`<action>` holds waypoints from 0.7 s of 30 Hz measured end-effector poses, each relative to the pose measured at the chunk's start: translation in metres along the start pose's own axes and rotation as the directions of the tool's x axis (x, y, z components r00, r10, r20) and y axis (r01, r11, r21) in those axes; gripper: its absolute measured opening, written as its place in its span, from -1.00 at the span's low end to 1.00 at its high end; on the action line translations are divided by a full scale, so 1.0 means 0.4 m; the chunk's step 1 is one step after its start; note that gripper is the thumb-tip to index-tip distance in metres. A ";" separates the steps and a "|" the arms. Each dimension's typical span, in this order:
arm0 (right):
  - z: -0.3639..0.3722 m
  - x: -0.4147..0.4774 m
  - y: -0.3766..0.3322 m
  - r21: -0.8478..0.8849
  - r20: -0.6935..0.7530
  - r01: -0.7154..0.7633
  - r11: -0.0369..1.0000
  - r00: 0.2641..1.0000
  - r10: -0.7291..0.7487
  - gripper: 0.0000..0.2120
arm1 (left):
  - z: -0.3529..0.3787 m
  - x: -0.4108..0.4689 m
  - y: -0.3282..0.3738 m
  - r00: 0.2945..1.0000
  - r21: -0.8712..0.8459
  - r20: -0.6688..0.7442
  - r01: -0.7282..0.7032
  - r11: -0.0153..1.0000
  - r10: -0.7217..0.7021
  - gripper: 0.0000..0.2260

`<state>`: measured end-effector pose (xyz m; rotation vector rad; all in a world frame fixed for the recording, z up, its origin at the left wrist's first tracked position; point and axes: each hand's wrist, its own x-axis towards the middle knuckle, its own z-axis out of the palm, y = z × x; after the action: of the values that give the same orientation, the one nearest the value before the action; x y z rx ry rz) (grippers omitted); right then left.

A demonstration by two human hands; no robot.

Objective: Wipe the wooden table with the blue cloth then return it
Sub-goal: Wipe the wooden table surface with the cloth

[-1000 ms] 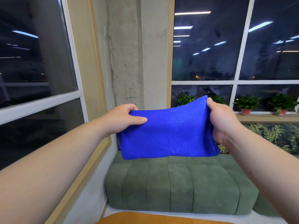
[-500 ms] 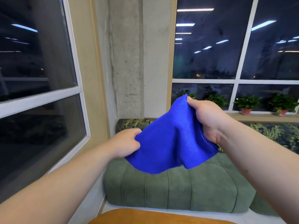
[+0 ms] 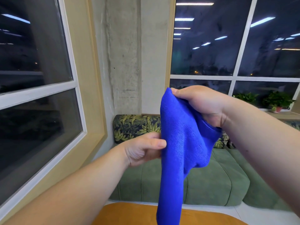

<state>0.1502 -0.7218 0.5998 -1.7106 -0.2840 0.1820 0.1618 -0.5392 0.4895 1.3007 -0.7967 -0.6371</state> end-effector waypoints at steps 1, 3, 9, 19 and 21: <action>-0.009 -0.003 -0.003 -0.013 -0.003 -0.002 1.000 1.000 0.002 -0.60 | -0.002 0.000 0.003 1.000 0.004 -0.017 0.003 1.000 -0.003 -0.45; -0.027 -0.007 -0.007 -0.036 -0.013 -0.004 0.999 1.000 0.004 -0.62 | -0.009 0.000 0.007 0.997 0.066 -0.082 0.009 0.998 -0.003 -0.49; -0.070 -0.007 0.020 -0.081 -0.098 -0.022 0.996 0.995 0.014 -0.63 | -0.023 0.001 -0.001 0.978 0.166 -0.194 0.112 0.980 -0.079 -0.56; -0.080 0.044 0.157 -0.174 -0.170 -0.198 0.965 0.971 0.168 -0.59 | -0.026 -0.010 -0.127 0.949 -0.060 -0.257 0.171 0.984 -0.180 -0.61; -0.073 0.061 0.187 -0.202 -0.201 -0.204 0.958 0.966 0.163 -0.64 | -0.026 -0.016 -0.163 0.948 -0.159 -0.263 0.143 0.977 -0.181 -0.63</action>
<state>0.1881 -0.7530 0.5316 -1.9618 -0.0068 0.1324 0.1682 -0.5390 0.4233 1.3009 -0.4120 -0.6132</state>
